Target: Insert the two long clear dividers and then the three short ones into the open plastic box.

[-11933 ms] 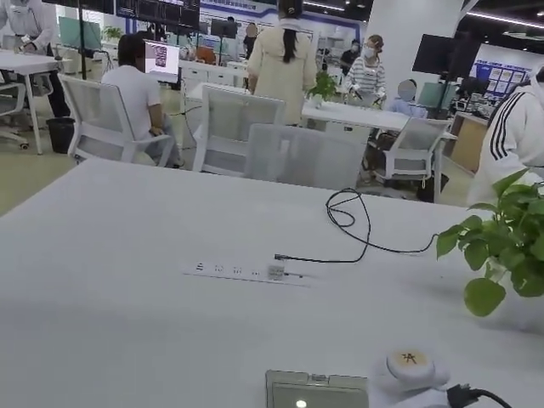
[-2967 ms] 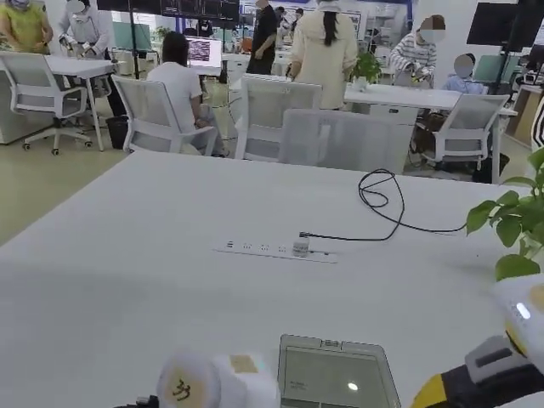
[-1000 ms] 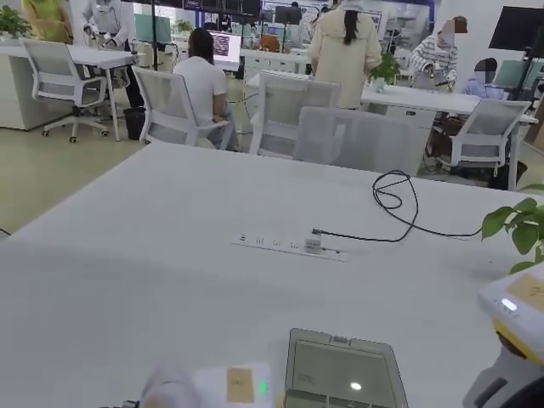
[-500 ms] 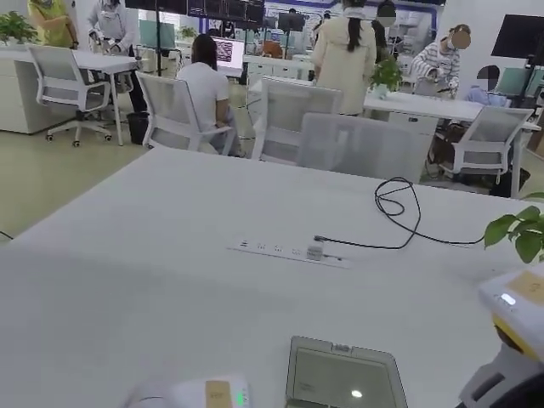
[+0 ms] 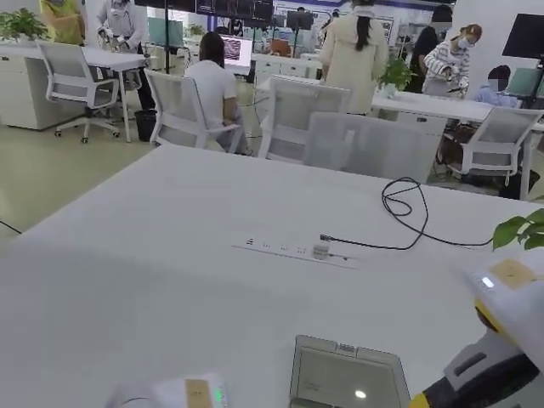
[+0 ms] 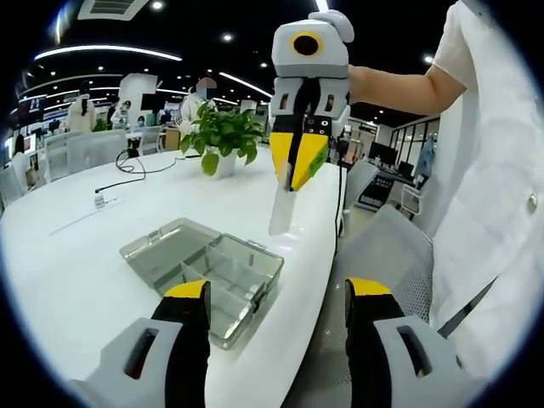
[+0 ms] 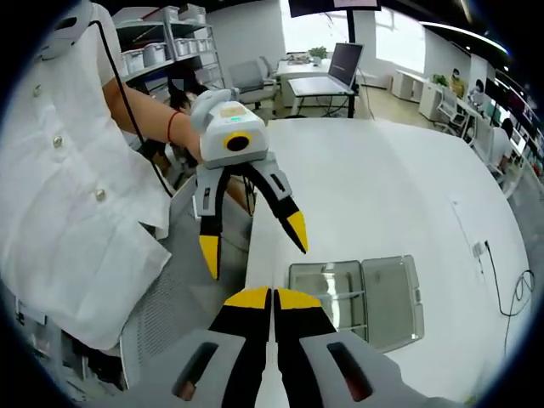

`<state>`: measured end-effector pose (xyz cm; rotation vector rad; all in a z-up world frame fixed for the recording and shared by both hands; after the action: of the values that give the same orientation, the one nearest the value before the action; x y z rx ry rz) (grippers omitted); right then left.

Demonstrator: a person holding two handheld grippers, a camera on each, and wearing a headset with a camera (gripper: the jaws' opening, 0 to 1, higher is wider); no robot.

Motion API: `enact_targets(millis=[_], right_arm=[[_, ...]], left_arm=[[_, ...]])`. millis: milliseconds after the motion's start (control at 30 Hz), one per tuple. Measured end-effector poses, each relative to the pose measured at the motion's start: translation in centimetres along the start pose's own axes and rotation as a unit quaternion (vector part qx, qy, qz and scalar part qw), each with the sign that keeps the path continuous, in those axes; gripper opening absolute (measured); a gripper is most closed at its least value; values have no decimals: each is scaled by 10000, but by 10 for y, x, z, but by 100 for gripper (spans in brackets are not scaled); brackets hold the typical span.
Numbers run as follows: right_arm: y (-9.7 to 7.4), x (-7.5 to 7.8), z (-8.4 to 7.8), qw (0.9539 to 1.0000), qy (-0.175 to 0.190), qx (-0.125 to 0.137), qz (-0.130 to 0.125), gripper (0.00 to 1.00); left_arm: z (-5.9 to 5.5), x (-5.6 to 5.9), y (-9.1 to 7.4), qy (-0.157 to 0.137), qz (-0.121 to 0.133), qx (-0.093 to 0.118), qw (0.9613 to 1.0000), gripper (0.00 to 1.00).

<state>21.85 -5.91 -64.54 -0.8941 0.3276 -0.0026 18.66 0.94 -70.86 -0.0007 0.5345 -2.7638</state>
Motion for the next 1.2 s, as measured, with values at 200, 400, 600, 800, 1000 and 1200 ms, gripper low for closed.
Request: enact_targets(millis=[200, 400, 600, 800, 1000, 1200], right_arm=[[12, 21, 5, 9998, 39, 46, -179, 3], [27, 39, 5, 9995, 116, 60, -291, 3], [45, 60, 1, 9986, 241, 112, -452, 3], [61, 75, -5, 9977, 386, 170, -521, 3], [72, 79, -11, 9978, 456, 129, -474, 3], [78, 79, -13, 9980, 438, 116, -443, 3]], left_arm=[[-8, -2, -3, 24, 70, -26, 10000, 77], [-17, -3, -6, -23, 100, -114, 9999, 87], [-25, -5, -8, -31, 142, -144, 9998, 97], [-33, -3, -8, -125, 77, -195, 9997, 100], [-36, -5, -10, -166, 89, -220, 9996, 100], [-38, -4, -8, -207, 69, -226, 9995, 100]])
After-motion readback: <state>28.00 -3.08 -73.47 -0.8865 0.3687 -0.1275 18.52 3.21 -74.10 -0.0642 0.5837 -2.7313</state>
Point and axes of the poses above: the centre of the closed fingertips' face, and the gripper's own axes: y roughly forward along the fingers, x roughly to its right, z roughly out of its top, the point moved 3 cm from there along -y, roughly backward along the fingers, and after that the axes turned 15 degrees about y, right-handed, at the moved point
